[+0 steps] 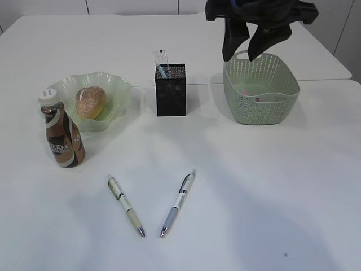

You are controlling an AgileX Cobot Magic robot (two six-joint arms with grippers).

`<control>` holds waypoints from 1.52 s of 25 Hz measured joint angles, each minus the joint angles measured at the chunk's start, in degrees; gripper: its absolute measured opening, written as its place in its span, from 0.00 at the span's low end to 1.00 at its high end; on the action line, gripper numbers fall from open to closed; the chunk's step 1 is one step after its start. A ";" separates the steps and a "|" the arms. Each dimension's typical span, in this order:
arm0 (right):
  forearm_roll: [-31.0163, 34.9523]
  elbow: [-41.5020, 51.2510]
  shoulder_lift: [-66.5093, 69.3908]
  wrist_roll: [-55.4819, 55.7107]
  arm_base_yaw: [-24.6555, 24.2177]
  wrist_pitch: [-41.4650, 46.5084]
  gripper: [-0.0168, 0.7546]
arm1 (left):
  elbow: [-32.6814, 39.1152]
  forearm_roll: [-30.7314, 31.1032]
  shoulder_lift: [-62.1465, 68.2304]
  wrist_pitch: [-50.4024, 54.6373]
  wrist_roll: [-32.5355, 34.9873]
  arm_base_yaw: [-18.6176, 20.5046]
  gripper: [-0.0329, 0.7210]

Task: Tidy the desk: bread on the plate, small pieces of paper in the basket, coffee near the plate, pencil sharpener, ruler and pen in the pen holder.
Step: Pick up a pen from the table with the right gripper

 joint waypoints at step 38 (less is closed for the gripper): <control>12.25 23.51 0.60 23.57 7.75 -10.24 0.54 | 0.00 0.00 0.00 13.08 -7.11 0.00 0.50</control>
